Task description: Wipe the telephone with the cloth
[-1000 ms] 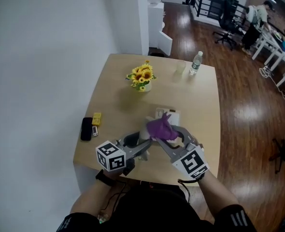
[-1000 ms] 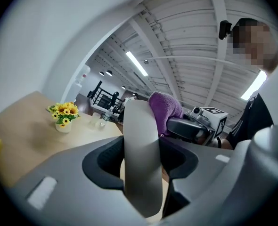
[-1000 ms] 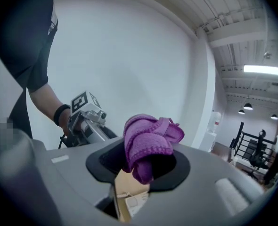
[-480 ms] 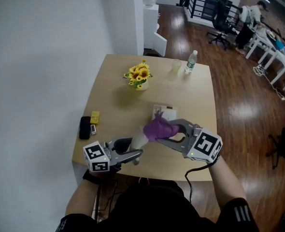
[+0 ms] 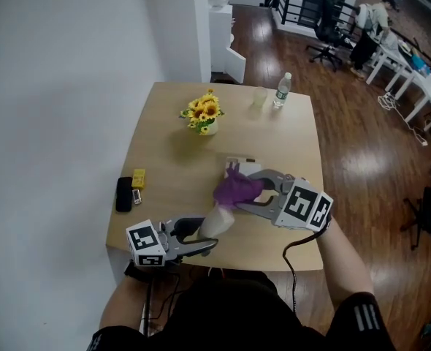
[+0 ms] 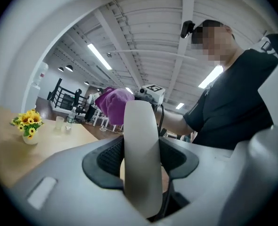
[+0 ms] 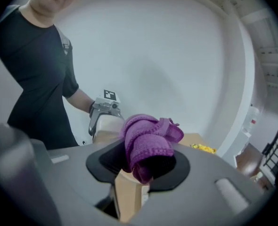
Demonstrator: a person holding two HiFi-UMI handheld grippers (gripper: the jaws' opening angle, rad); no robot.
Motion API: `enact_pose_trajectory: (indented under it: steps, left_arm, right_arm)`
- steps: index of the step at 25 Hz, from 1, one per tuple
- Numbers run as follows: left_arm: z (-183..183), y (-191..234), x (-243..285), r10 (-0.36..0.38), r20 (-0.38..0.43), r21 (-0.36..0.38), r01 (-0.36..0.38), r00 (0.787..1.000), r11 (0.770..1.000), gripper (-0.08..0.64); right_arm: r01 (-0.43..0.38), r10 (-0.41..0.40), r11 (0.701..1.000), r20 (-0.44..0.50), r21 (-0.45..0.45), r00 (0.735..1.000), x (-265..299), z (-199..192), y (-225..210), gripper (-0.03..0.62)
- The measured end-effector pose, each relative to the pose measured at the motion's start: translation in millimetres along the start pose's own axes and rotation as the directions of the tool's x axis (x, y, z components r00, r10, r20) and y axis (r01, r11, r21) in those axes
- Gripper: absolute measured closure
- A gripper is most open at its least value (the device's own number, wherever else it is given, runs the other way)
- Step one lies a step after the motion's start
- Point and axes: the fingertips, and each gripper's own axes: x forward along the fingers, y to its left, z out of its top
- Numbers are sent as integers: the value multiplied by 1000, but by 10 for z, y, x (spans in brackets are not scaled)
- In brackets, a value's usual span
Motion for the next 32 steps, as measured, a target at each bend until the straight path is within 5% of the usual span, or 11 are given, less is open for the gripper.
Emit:
enact_pose_trajectory:
  steps: [5, 11, 23, 27, 32]
  left_arm:
    - [397, 61, -121, -16, 251, -152, 55, 968, 987, 345]
    - [611, 136, -145, -45, 416, -263, 168, 908, 950, 345]
    - [642, 113, -242, -53, 477, -267, 202, 877, 942, 345]
    - [749, 134, -398, -44, 523, -264, 210, 851, 941, 347]
    - [900, 156, -533, -42, 554, -235, 205, 831, 950, 347]
  right_arm:
    - [151, -155, 983, 35, 102, 987, 0, -172, -94, 453]
    - [286, -332, 938, 264, 197, 905, -244, 372, -204, 453]
    - [158, -192, 979, 307, 132, 932, -3, 645, 275, 457]
    - [100, -118, 992, 281, 77, 952, 13, 604, 494, 457]
    - [102, -135, 985, 256, 141, 957, 51, 459, 562, 457]
